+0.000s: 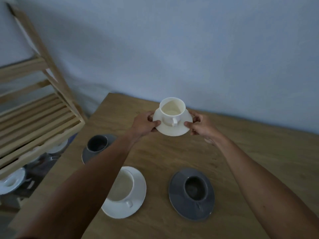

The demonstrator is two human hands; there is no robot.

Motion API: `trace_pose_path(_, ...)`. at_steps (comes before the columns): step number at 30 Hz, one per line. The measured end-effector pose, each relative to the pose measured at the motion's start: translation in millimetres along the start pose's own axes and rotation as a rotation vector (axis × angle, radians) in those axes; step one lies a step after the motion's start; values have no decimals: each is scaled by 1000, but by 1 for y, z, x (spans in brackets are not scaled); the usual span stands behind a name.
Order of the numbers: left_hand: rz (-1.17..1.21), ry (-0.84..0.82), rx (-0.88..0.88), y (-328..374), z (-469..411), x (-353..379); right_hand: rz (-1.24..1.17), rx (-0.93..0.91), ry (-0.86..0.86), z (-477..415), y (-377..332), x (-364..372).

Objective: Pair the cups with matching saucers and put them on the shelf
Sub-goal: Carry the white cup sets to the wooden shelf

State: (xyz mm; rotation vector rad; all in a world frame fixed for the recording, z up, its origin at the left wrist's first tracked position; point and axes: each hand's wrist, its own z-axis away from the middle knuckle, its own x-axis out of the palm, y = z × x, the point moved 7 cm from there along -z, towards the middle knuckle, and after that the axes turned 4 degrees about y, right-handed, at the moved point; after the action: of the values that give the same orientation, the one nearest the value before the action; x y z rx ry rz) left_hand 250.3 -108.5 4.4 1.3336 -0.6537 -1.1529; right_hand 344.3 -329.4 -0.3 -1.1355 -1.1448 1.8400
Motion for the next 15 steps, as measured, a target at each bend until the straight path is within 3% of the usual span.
trace_pose_path(15,35,188,-13,-3,26,-230,107,-158,-220,-1,-137,194)
